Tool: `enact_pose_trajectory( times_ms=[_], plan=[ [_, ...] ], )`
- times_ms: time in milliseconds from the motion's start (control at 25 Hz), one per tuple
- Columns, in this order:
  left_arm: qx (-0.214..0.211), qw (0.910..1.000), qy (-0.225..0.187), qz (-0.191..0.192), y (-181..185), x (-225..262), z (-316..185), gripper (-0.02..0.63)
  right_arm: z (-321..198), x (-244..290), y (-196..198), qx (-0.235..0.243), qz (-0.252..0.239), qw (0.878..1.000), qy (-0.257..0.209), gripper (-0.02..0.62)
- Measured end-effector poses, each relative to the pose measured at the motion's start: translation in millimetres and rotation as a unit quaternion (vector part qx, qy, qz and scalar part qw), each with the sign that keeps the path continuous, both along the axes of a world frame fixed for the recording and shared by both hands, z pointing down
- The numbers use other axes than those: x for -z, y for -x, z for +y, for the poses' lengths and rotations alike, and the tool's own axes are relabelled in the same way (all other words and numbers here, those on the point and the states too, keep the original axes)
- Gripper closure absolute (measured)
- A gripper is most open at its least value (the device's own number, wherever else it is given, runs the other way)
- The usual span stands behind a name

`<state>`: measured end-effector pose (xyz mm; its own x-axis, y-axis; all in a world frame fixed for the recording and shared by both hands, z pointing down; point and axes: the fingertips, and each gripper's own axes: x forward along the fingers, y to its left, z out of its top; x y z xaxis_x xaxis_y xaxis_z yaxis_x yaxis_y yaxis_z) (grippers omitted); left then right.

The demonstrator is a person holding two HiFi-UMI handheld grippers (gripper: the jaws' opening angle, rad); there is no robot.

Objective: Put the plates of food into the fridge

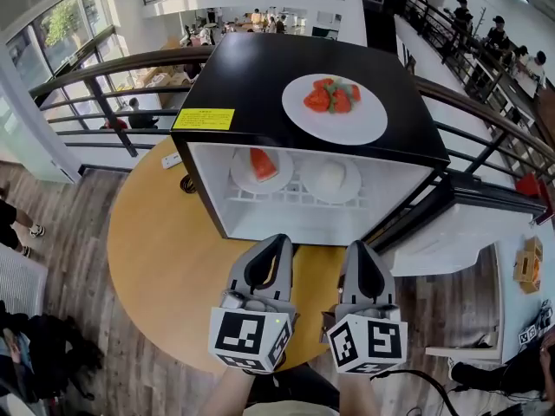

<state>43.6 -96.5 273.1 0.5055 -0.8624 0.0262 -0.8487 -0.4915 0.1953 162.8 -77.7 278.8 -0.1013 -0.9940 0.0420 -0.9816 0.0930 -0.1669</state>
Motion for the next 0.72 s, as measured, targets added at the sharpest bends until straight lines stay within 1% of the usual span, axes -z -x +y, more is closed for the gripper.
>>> enact_pose_trajectory(
  times_ms=[240, 360, 440, 520, 600, 720],
  plan=[
    [0.004, 1.0, -0.003, 0.003, 6, 8, 6, 0.598, 7, 7, 4, -0.005, 0.016, 1.0, -0.007, 0.583],
    [0.003, 1.0, 0.004, 0.007, 7, 8, 9, 0.598, 10, 9, 8, 0.001, 0.008, 1.0, -0.006, 0.583],
    [0.0, 0.9998, 0.016, 0.015, 8, 9, 11, 0.598, 11, 12, 9, 0.014, -0.018, 1.0, -0.007, 0.583],
    [-0.009, 0.9986, 0.034, 0.04, 10, 14, 10, 0.598, 11, 22, 10, 0.038, -0.067, 0.997, -0.008, 0.583],
    [-0.02, 0.9957, 0.054, 0.073, 15, 28, 7, 0.598, 11, 42, 10, 0.072, -0.12, 0.99, -0.014, 0.581],
    [-0.04, 0.99, 0.072, 0.114, 25, 60, -2, 0.598, 7, 88, 6, 0.124, -0.172, 0.977, -0.029, 0.581]
  ],
)
